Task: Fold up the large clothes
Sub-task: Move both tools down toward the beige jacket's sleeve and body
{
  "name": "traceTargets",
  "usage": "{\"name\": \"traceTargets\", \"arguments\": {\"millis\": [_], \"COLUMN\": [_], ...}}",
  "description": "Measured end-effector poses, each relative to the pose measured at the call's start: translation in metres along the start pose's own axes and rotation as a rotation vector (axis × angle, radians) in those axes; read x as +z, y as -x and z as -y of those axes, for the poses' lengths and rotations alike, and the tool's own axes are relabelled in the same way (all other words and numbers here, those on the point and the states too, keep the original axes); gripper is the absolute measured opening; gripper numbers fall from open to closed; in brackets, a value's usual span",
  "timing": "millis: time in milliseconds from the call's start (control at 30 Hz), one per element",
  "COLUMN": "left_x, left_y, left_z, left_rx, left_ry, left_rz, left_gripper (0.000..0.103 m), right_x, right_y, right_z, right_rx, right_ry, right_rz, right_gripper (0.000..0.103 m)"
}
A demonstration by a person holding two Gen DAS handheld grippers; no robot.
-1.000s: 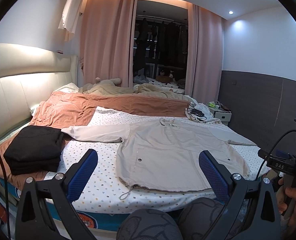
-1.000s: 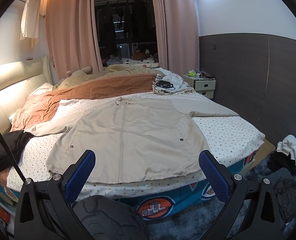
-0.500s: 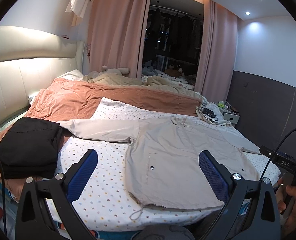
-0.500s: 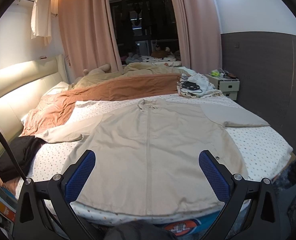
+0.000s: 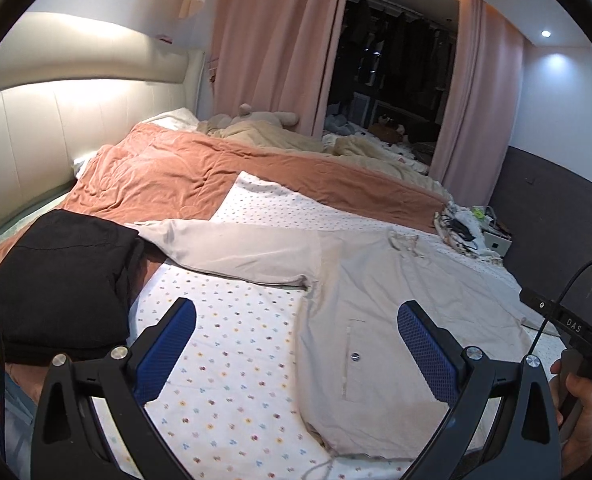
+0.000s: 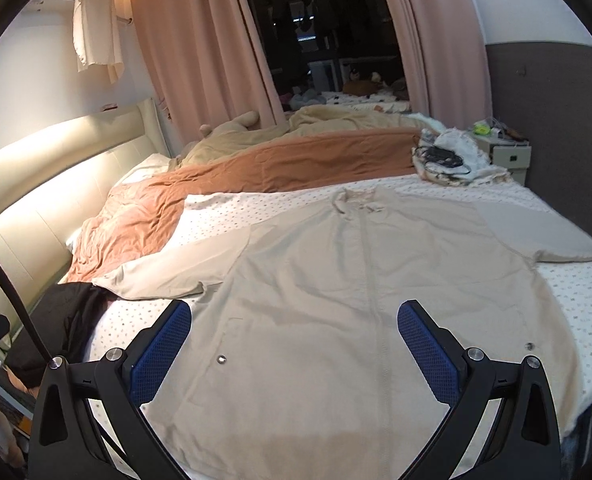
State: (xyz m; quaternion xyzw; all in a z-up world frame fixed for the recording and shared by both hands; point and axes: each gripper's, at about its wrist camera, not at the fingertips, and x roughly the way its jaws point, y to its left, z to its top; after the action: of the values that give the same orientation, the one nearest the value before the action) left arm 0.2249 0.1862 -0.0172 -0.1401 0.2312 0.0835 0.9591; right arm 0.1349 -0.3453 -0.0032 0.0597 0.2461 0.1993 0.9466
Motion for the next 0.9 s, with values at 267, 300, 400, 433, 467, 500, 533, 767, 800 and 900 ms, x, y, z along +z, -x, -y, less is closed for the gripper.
{"name": "traceTargets", "arguments": {"millis": [267, 300, 400, 433, 467, 500, 533, 767, 800, 900], "left_x": [0.024, 0.027, 0.035, 0.038, 0.041, 0.044, 0.047, 0.062, 0.064, 0.069], "left_y": [-0.05, -0.056, -0.074, -0.08, -0.085, -0.091, -0.097, -0.147, -0.155, -0.177], "left_z": [-0.029, -0.033, -0.042, -0.045, -0.048, -0.051, -0.055, -0.08, -0.085, -0.1], "left_rx": [0.103, 0.114, 0.129, 0.136, 0.138, 0.144, 0.151, 0.195, 0.197, 0.203], "left_ry": [0.028, 0.032, 0.047, 0.048, 0.05, 0.053, 0.055, 0.09, 0.098, 0.135], "left_rz": [-0.03, -0.036, -0.055, -0.063, -0.071, -0.08, -0.086, -0.157, -0.169, -0.204], "left_gripper": [0.101, 0.101, 0.098, 0.097, 0.096, 0.095, 0.095, 0.086, 0.086, 0.086], "right_x": [0.037, 0.042, 0.053, 0.055, 0.058, 0.061, 0.064, 0.083, 0.087, 0.101], "right_y": [-0.071, -0.082, -0.106, -0.113, -0.122, -0.13, -0.138, -0.196, -0.203, -0.231], "right_z": [-0.018, -0.019, -0.022, -0.023, -0.022, -0.024, -0.025, -0.029, -0.032, -0.042], "right_rx": [0.08, 0.086, 0.1, 0.108, 0.12, 0.126, 0.133, 0.153, 0.157, 0.156], "right_ry": [0.039, 0.04, 0.046, 0.048, 0.048, 0.049, 0.05, 0.056, 0.053, 0.057], "right_rz": [-0.044, -0.053, -0.062, -0.067, -0.077, -0.082, -0.088, -0.15, -0.16, -0.179], "right_gripper": [0.103, 0.103, 0.103, 0.103, 0.103, 0.103, 0.103, 0.1, 0.099, 0.098]}}
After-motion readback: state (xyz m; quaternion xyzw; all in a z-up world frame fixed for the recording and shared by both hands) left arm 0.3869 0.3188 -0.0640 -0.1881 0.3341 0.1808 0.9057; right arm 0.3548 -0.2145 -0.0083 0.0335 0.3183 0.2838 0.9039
